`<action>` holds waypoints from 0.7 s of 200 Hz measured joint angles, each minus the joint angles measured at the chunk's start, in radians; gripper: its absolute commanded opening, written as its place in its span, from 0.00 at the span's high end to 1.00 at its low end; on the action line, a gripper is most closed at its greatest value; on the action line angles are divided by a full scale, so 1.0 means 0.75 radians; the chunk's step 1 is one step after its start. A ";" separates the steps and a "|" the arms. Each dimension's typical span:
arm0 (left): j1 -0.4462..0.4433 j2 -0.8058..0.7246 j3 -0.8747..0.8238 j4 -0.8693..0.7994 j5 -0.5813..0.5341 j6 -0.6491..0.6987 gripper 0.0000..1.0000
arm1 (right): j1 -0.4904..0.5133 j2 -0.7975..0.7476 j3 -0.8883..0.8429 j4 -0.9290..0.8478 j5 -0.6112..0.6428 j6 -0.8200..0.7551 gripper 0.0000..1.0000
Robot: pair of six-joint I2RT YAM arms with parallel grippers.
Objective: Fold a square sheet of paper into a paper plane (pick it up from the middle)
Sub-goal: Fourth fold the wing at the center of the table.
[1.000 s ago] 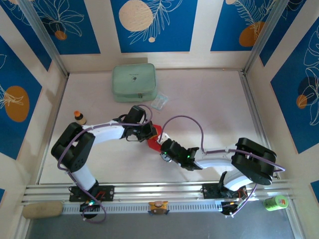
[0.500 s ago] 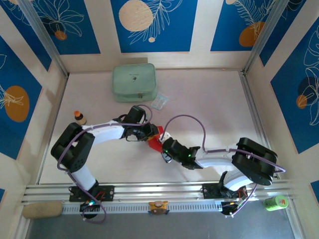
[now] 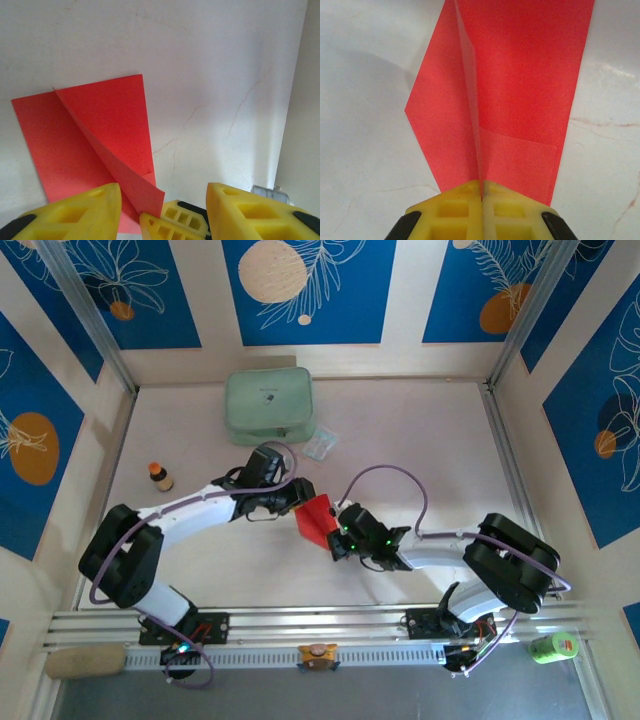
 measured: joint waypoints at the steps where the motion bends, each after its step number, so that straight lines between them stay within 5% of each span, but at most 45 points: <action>1: 0.000 0.000 -0.001 0.000 0.000 0.001 0.56 | -0.004 0.000 -0.001 0.002 -0.008 0.005 0.95; 56: 0.001 0.009 -0.056 0.036 0.018 -0.004 0.77 | -0.155 0.026 -0.003 0.104 -0.303 0.168 0.95; 140: -0.004 0.167 -0.090 0.180 0.123 -0.040 0.89 | -0.251 0.107 -0.100 0.308 -0.525 0.387 0.95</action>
